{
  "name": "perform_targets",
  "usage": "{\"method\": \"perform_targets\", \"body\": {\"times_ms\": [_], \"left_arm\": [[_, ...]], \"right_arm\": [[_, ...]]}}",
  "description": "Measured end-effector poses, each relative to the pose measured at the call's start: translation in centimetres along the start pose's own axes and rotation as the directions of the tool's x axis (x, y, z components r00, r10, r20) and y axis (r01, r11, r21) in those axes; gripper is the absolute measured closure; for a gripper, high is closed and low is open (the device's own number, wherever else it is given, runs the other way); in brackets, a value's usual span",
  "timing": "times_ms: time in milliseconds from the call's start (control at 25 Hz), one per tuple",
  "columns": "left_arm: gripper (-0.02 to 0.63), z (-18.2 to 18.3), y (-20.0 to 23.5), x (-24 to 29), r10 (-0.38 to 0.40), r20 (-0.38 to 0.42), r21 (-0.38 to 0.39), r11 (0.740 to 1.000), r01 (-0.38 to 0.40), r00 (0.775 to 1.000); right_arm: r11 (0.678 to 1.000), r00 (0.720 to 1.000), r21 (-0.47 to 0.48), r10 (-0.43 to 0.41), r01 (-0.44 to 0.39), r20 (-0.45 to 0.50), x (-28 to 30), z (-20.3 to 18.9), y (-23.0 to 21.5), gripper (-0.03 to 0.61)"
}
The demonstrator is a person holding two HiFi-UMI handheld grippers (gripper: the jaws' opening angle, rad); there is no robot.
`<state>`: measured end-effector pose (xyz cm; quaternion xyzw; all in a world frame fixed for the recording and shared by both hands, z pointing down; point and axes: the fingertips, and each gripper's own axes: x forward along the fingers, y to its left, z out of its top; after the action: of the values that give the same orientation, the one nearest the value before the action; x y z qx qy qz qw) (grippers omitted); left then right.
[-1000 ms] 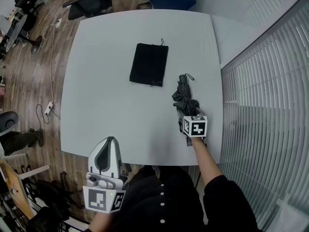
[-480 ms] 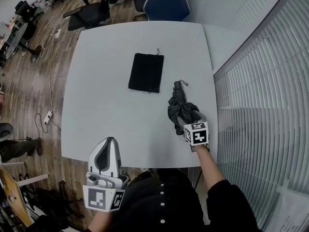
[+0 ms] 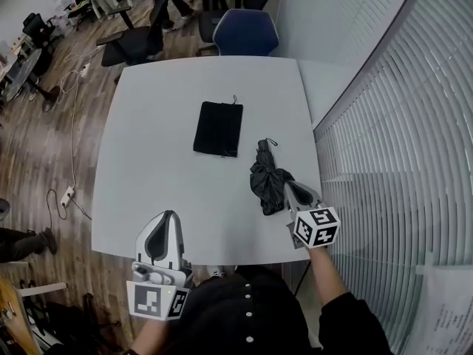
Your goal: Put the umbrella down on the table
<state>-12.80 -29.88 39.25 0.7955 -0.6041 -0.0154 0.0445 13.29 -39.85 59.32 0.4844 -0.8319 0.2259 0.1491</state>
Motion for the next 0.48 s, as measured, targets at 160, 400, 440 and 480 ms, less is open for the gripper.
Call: {"method": "perform_targets", "body": {"times_ms": [160, 400, 440, 480], "left_arm": [[0.598, 0.6, 0.1, -0.4, -0.007, 0.025, -0.001, 1.0, 0.007, 1.0], [0.598, 1.8, 0.1, -0.4, -0.027, 0.063, 0.005, 1.0, 0.027, 0.998], [0.598, 1.9, 0.2, -0.3, -0.032, 0.068, 0.006, 0.999, 0.032, 0.997], [0.598, 2.1, 0.3, -0.3, -0.033, 0.073, 0.009, 0.999, 0.032, 0.997]], "right_arm": [[0.996, 0.988, -0.071, -0.039, 0.051, 0.152, -4.2, 4.8, 1.1, 0.543], [0.987, 0.945, -0.077, -0.109, 0.139, 0.309, -10.0, 10.1, 1.4, 0.548], [0.986, 0.935, -0.079, -0.112, 0.146, 0.336, -10.9, 10.8, 1.5, 0.549], [0.985, 0.925, -0.082, -0.112, 0.151, 0.362, -11.7, 11.5, 1.6, 0.549]]}}
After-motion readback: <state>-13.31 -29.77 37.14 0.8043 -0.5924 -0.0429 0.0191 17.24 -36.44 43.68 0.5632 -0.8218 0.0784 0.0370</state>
